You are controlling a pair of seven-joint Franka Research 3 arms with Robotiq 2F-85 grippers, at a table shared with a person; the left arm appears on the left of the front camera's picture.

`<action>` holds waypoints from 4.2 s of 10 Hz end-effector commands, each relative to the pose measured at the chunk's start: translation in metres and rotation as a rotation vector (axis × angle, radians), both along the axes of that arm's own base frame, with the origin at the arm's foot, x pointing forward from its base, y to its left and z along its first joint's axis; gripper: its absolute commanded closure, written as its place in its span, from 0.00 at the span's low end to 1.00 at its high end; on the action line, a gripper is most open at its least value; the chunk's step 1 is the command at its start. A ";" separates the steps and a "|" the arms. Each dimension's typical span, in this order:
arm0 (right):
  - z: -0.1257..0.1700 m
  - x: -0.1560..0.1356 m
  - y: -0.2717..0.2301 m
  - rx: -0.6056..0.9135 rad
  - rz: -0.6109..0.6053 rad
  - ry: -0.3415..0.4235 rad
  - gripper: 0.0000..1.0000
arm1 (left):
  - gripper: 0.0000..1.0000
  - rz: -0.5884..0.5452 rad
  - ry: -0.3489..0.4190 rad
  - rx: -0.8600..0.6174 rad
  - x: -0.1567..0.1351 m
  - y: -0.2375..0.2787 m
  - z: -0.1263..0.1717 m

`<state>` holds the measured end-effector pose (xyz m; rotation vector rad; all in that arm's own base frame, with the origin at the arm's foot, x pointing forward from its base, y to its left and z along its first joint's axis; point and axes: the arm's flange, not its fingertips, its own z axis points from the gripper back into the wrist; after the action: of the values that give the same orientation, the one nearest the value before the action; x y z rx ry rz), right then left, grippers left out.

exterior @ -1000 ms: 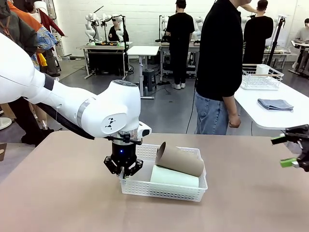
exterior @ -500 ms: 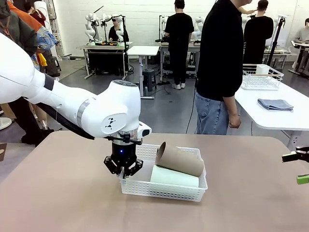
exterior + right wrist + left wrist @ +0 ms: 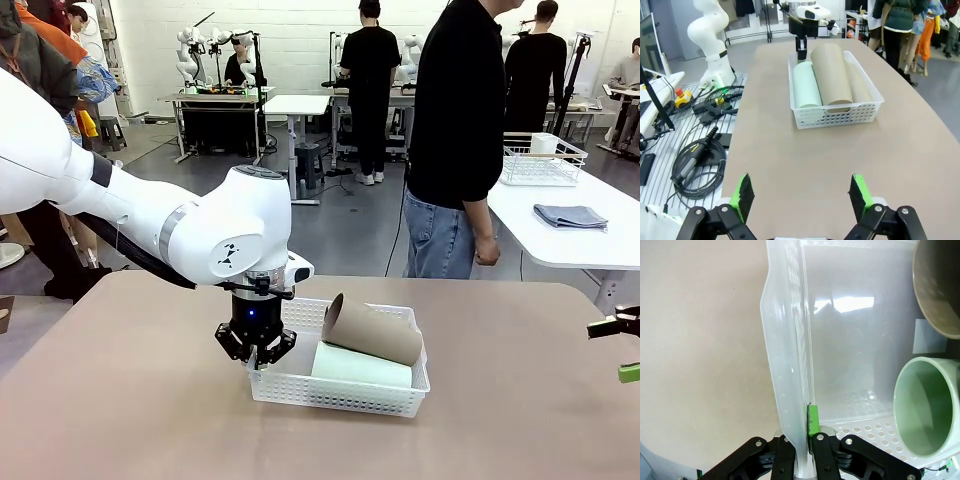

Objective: Clean and organize the cups into the basket.
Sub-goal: Pick up the Reusable plastic cup from the right side of the table and stack it inside the Organizing basket in the center of the table, then move the Organizing basket back to the left side of the table.

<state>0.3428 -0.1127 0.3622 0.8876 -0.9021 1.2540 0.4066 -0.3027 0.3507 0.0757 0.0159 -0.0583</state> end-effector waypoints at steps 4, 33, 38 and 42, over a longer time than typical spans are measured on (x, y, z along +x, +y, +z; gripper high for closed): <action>0.001 -0.005 0.002 0.019 -0.005 -0.011 0.00 | 1.00 -0.004 -0.001 0.005 -0.001 0.000 -0.001; -0.030 -0.024 -0.177 0.564 -0.417 0.982 0.00 | 0.95 0.084 -0.227 0.153 0.011 0.259 0.029; -0.031 -0.027 -0.173 0.514 -0.389 0.971 0.00 | 0.95 0.014 -0.124 0.105 0.000 0.317 0.027; -0.031 -0.027 -0.173 0.514 -0.389 0.971 0.00 | 0.95 -0.112 -0.096 0.025 0.002 0.344 0.029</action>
<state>0.3157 -0.2868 0.3287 1.4545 -0.5484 0.1432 0.4081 0.0451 0.3709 0.1165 -0.0832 -0.1272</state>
